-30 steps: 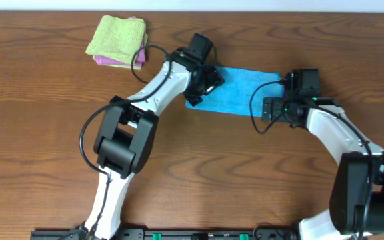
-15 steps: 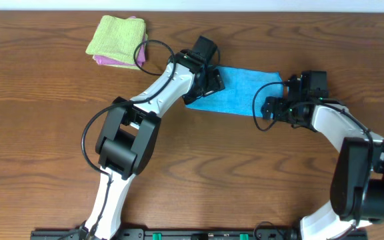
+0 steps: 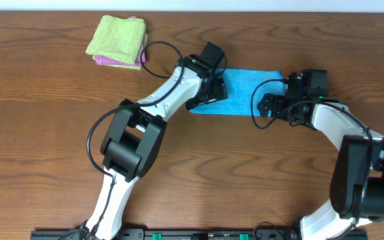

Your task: Fold the cloth

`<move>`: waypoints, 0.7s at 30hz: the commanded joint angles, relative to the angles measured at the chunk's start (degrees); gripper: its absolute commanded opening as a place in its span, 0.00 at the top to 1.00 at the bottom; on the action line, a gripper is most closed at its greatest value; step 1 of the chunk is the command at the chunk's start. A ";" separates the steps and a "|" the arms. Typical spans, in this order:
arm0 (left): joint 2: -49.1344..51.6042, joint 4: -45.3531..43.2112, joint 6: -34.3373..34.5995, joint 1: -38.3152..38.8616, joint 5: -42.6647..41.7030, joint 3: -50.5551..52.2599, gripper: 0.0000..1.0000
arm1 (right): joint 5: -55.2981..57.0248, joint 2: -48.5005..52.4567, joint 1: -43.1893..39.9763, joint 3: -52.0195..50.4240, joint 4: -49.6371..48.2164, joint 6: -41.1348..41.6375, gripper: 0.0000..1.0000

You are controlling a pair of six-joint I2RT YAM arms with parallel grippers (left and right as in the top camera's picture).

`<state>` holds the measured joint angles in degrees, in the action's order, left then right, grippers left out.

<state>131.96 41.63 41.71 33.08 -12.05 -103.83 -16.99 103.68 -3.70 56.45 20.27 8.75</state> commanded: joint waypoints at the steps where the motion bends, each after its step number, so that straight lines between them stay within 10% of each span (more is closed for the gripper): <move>1: 2.73 0.70 -0.59 1.20 -2.38 0.61 0.14 | -2.08 3.17 -0.35 -1.16 0.90 1.46 0.03; 5: 2.73 0.85 -0.59 1.09 -2.10 0.61 0.15 | -0.96 3.17 -0.35 -1.16 0.87 1.46 0.44; 21: 2.73 6.19 -1.05 -0.17 5.07 0.61 0.15 | 10.58 3.15 -0.39 -1.16 0.79 0.37 0.82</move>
<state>131.96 46.59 41.67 33.82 -8.97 -103.96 -11.46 104.95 -3.92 56.51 20.38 9.67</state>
